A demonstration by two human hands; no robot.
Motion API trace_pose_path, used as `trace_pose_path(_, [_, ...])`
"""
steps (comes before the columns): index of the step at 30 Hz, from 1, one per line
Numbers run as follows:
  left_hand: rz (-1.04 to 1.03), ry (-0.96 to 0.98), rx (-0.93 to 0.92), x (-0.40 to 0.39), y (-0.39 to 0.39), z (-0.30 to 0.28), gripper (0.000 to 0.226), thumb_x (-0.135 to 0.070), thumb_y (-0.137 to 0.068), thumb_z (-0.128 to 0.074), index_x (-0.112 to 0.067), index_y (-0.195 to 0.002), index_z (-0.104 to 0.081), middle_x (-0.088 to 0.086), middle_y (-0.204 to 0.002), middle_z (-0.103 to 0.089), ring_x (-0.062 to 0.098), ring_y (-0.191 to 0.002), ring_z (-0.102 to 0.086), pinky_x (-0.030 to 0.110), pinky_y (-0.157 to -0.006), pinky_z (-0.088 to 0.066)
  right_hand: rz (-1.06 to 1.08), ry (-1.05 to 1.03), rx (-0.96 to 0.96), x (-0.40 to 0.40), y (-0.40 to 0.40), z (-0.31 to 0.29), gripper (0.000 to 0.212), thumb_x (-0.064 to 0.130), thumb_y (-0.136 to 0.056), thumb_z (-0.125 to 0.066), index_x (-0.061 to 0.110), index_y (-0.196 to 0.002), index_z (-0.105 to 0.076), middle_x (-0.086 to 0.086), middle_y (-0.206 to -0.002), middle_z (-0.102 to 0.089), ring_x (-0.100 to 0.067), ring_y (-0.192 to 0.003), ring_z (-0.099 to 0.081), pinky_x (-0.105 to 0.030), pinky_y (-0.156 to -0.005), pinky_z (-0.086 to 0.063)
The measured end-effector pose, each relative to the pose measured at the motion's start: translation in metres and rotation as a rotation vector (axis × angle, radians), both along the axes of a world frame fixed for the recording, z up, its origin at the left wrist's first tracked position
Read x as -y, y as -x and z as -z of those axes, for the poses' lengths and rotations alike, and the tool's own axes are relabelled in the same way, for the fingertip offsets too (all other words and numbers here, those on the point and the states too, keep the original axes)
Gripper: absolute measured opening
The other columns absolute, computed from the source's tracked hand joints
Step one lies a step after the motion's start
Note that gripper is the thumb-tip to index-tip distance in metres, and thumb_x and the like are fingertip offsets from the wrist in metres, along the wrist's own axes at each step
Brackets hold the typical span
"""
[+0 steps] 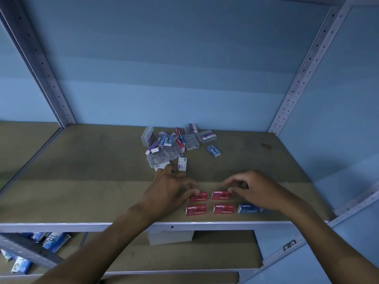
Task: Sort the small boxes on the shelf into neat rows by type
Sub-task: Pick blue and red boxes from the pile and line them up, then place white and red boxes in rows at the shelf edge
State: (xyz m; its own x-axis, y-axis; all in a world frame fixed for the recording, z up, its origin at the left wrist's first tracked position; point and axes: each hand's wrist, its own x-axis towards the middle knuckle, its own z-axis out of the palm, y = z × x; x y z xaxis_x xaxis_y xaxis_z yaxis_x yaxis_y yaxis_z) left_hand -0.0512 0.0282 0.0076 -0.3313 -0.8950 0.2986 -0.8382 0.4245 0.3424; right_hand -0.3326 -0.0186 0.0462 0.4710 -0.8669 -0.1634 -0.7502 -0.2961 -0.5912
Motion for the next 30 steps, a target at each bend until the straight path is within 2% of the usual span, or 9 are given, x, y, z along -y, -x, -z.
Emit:
trace_pose_path(2, [0.002,0.061,-0.042,-0.007,0.0,-0.001,0.032,-0.064,-0.087,-0.051,-0.041,-0.095,-0.071,-0.023,-0.091,-0.068,0.012,-0.102,-0.047,0.037,-0.09,-0.043,-0.029,0.008,-0.02,-0.007,0.0,-0.002,0.013,0.035,-0.093,-0.072,0.039,-0.104,-0.076,0.025,-0.092,-0.072,0.013,-0.086,-0.063,-0.013,-0.066,-0.049])
trace_pose_path(4, [0.016,0.07,-0.013,-0.015,0.0,-0.001,0.036,-0.069,-0.084,-0.053,-0.04,-0.092,-0.073,-0.025,-0.085,-0.068,0.01,-0.102,-0.046,0.031,-0.09,-0.039,-0.072,0.019,-0.065,-0.012,-0.001,0.001,0.015,0.044,-0.086,-0.076,0.041,-0.101,-0.077,0.027,-0.092,-0.073,0.008,-0.089,-0.065,-0.025,-0.077,-0.056])
trace_pose_path(6, [0.03,0.048,0.048,-0.02,0.001,0.002,0.039,-0.073,-0.08,-0.054,-0.042,-0.093,-0.073,-0.025,-0.084,-0.068,0.009,-0.099,-0.045,0.027,-0.087,-0.035,-0.104,0.055,-0.133,-0.016,-0.003,0.006,0.021,0.05,-0.081,-0.079,0.043,-0.101,-0.078,0.028,-0.091,-0.072,0.007,-0.09,-0.063,-0.029,-0.082,-0.056])
trace_pose_path(13, [0.07,0.056,0.07,-0.019,0.004,0.009,0.022,-0.054,-0.077,-0.072,-0.041,-0.096,-0.073,-0.022,-0.09,-0.07,0.013,-0.096,-0.049,0.031,-0.079,-0.041,-0.106,0.129,-0.168,-0.018,-0.003,0.012,0.012,0.042,-0.083,-0.079,0.043,-0.095,-0.08,0.03,-0.084,-0.066,0.006,-0.092,-0.055,-0.022,-0.077,-0.048])
trace_pose_path(18, [0.094,0.046,0.055,-0.018,0.004,0.014,0.03,-0.06,-0.083,-0.059,-0.041,-0.101,-0.072,-0.023,-0.094,-0.07,0.01,-0.097,-0.046,0.036,-0.083,-0.046,-0.102,0.115,-0.165,-0.02,-0.003,0.01,0.012,0.042,-0.085,-0.077,0.044,-0.097,-0.079,0.027,-0.092,-0.069,0.006,-0.091,-0.059,-0.025,-0.082,-0.053])
trace_pose_path(22, [0.045,0.082,-0.028,-0.018,0.001,0.018,0.037,-0.066,-0.083,-0.055,-0.039,-0.104,-0.07,-0.023,-0.095,-0.07,0.007,-0.095,-0.047,0.031,-0.082,-0.045,-0.069,0.15,-0.096,-0.02,-0.001,0.007,0.013,0.048,-0.086,-0.075,0.049,-0.099,-0.076,0.026,-0.096,-0.065,0.005,-0.093,-0.06,-0.024,-0.081,-0.053])
trace_pose_path(26, [-0.015,0.137,-0.033,-0.011,-0.013,0.017,0.027,-0.055,-0.09,-0.054,-0.036,-0.099,-0.07,-0.019,-0.098,-0.071,0.008,-0.092,-0.057,0.031,-0.084,-0.048,-0.015,0.167,-0.095,-0.018,-0.005,0.005,0.013,0.047,-0.091,-0.069,0.047,-0.103,-0.073,0.023,-0.097,-0.059,0.003,-0.091,-0.059,-0.024,-0.076,-0.054])
trace_pose_path(28, [-0.091,0.132,-0.034,-0.006,-0.027,0.018,0.023,-0.05,-0.092,-0.053,-0.037,-0.105,-0.067,-0.017,-0.106,-0.07,0.011,-0.099,-0.061,0.036,-0.087,-0.05,-0.009,0.181,-0.087,-0.016,-0.014,0.003,0.017,0.045,-0.094,-0.066,0.047,-0.11,-0.069,0.026,-0.104,-0.059,0.004,-0.095,-0.058,-0.022,-0.078,-0.055])
trace_pose_path(30, [-0.182,0.093,0.007,0.002,-0.041,0.019,0.027,-0.045,-0.091,-0.056,-0.035,-0.115,-0.065,-0.01,-0.117,-0.068,0.018,-0.11,-0.058,0.038,-0.092,-0.05,-0.009,0.215,-0.076,-0.009,-0.032,0.002,0.027,0.042,-0.097,-0.064,0.045,-0.123,-0.064,0.024,-0.121,-0.059,0.005,-0.108,-0.054,-0.019,-0.09,-0.048])
